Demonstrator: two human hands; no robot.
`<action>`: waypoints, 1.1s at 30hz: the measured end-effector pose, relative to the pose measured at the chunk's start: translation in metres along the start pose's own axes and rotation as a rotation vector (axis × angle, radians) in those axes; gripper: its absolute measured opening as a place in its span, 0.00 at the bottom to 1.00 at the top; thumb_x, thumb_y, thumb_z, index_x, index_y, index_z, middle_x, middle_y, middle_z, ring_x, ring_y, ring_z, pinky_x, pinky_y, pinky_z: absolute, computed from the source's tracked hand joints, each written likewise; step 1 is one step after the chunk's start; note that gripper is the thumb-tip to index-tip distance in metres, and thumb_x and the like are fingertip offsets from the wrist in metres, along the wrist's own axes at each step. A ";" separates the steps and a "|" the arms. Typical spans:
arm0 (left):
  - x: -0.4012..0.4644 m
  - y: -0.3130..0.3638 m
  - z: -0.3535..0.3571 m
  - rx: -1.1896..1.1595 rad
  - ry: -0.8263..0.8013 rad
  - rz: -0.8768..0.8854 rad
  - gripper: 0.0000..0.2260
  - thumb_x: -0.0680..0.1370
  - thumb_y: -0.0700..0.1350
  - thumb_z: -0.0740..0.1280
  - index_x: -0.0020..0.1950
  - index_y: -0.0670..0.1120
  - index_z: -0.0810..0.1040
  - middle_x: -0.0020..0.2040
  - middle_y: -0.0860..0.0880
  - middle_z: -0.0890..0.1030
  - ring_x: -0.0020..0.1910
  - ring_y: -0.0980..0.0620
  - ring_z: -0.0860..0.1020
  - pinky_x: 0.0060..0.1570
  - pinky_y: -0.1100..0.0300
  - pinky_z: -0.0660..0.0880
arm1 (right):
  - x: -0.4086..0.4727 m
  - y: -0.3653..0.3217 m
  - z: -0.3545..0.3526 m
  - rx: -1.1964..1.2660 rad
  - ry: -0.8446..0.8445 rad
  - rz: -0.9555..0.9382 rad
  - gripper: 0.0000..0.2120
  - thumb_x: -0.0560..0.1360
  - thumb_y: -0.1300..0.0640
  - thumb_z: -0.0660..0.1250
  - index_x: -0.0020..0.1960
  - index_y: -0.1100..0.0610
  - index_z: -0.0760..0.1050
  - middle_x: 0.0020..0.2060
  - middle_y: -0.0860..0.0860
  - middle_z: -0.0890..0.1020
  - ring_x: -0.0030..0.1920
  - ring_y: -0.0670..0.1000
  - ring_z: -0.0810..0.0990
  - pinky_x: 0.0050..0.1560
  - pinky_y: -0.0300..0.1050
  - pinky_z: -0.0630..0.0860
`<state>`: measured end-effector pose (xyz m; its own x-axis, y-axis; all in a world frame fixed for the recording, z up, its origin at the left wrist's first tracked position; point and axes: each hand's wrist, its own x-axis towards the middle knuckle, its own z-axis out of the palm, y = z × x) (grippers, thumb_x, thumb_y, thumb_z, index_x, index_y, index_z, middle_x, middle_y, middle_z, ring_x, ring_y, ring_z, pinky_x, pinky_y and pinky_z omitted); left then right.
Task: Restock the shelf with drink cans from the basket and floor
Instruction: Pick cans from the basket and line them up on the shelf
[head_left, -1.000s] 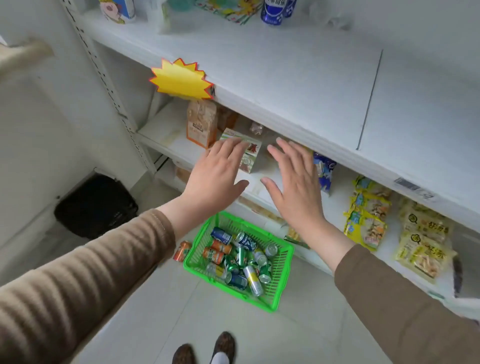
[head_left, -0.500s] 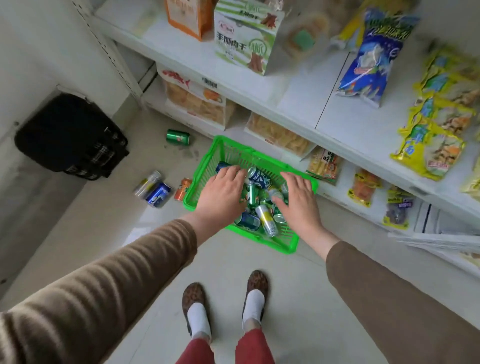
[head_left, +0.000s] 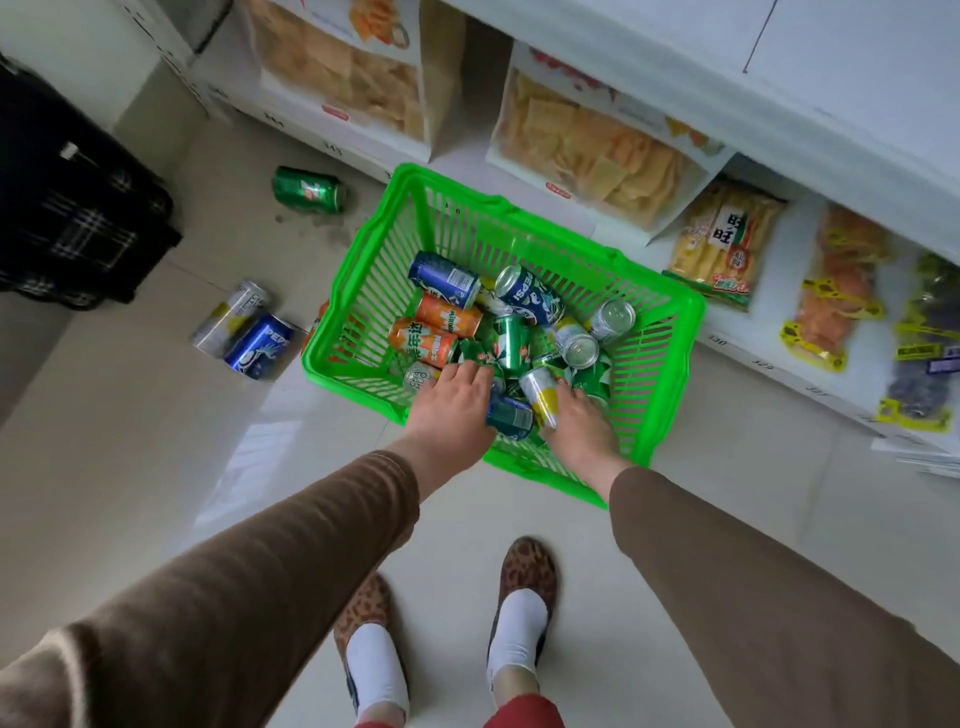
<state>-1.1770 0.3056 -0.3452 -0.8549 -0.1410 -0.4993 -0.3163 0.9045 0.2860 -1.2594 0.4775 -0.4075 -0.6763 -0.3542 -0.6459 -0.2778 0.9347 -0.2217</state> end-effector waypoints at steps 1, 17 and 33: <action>0.006 -0.001 0.007 -0.002 -0.007 0.000 0.32 0.75 0.54 0.68 0.74 0.46 0.61 0.69 0.47 0.68 0.68 0.45 0.66 0.65 0.48 0.68 | 0.007 0.001 0.008 -0.069 0.012 -0.004 0.30 0.77 0.56 0.70 0.75 0.60 0.63 0.66 0.58 0.74 0.65 0.61 0.72 0.63 0.54 0.71; 0.063 -0.008 0.045 0.030 -0.055 0.027 0.33 0.77 0.54 0.66 0.77 0.45 0.58 0.71 0.46 0.66 0.70 0.45 0.64 0.68 0.49 0.65 | 0.075 0.000 0.039 -0.512 -0.010 0.074 0.37 0.78 0.53 0.65 0.80 0.61 0.50 0.61 0.56 0.80 0.66 0.57 0.67 0.59 0.50 0.67; -0.074 0.027 -0.218 -0.057 0.165 0.044 0.31 0.74 0.51 0.69 0.74 0.46 0.62 0.67 0.46 0.70 0.67 0.45 0.68 0.63 0.51 0.70 | -0.109 -0.091 -0.242 0.486 -0.057 0.025 0.44 0.70 0.47 0.75 0.80 0.50 0.58 0.74 0.50 0.69 0.71 0.52 0.71 0.64 0.42 0.69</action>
<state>-1.2119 0.2525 -0.1223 -0.9228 -0.1702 -0.3457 -0.2959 0.8877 0.3528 -1.3253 0.4242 -0.1402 -0.6365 -0.3420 -0.6913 0.0980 0.8532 -0.5123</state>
